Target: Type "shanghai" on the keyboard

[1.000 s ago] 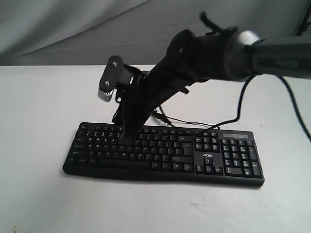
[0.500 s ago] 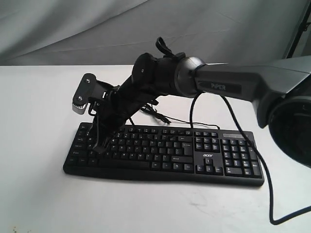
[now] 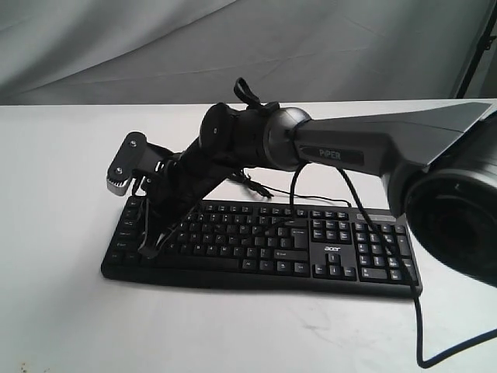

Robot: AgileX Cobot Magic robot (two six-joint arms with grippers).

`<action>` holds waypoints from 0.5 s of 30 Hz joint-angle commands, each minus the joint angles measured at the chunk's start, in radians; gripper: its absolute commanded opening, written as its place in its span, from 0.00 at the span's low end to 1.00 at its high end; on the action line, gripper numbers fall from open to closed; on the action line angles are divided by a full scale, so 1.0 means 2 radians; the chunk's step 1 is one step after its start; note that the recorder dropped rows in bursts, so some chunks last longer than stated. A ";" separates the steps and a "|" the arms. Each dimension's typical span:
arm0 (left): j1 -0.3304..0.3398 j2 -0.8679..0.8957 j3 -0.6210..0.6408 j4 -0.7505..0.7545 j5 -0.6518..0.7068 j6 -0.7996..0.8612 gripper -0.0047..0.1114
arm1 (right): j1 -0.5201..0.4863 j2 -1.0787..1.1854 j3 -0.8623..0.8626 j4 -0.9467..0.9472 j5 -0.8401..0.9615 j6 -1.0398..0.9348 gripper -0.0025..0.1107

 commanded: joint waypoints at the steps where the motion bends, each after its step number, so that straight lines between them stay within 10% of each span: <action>1: -0.003 -0.001 0.001 0.000 -0.003 -0.001 0.04 | 0.001 0.004 -0.003 -0.018 -0.003 0.023 0.02; 15: -0.003 -0.001 0.001 0.000 -0.003 -0.001 0.04 | 0.001 0.006 -0.003 -0.035 0.013 0.045 0.02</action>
